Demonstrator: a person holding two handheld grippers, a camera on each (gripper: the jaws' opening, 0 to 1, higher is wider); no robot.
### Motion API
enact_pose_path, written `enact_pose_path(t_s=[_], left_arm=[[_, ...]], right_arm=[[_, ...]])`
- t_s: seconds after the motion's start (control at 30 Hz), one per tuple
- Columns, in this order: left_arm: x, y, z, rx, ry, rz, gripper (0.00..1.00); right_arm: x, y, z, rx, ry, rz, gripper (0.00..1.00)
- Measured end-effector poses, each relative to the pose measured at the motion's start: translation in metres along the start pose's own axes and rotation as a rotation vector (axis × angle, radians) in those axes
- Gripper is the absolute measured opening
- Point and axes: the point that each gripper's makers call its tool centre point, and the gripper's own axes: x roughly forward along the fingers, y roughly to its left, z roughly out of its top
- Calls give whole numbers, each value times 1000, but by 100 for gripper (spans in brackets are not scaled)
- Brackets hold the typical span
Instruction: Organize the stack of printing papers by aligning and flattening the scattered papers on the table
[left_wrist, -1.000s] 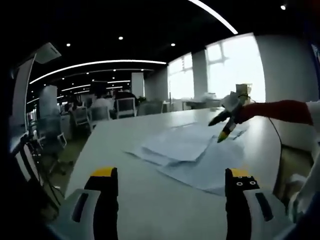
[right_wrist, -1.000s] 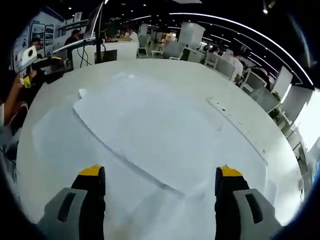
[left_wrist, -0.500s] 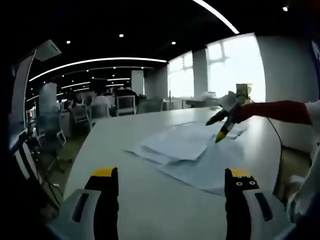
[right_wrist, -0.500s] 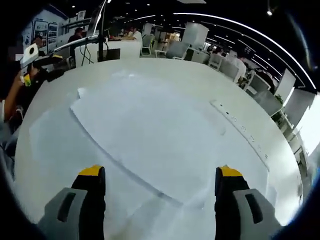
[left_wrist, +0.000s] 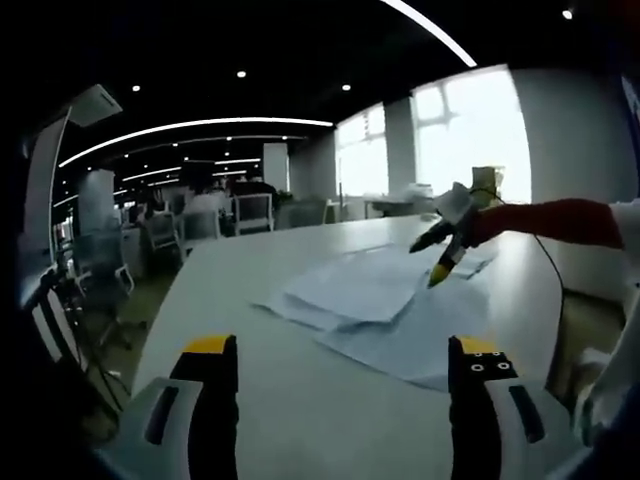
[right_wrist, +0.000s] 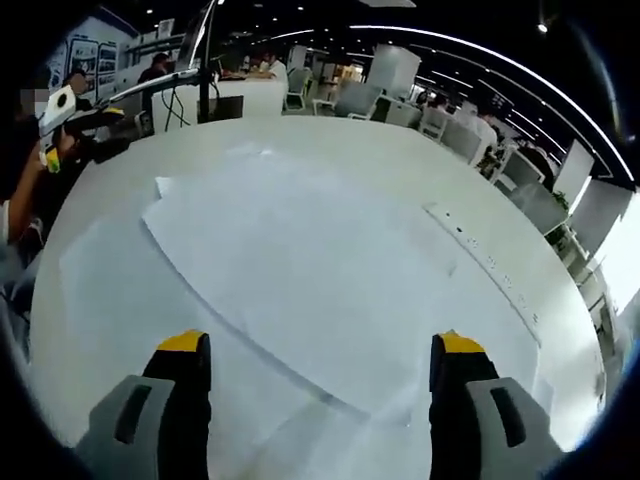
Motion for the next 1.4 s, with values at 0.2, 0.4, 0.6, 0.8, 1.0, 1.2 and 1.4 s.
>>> enact_pose_path(t_s=[0.2,0.4,0.6,0.8,1.0,1.2,1.4], left_arm=[[1,-1,-1,7,1,-3,88],[1,-2,3,-2,-20,-6,88],[1,-1,1,-5,-20,-4,87],[0,-1,2,-6,-23,-2,87],[3,-4,1,0,-14,-6,87],[7,-5,0,-6,-11,-9,87],[8,-5,2,-3,-10,-6,87]], right_arm=[[1,-3,1,5,2,0,85],[5,-9,1,7,13,-1,85],[7,-6,3,-1,12,7,85],[9,-2,6,-6,5,15,85],[9,4,7,-11,-2,21,85],[10,6,14,-13,-31,35,84],[15,3,19,-22,-29,46,84]])
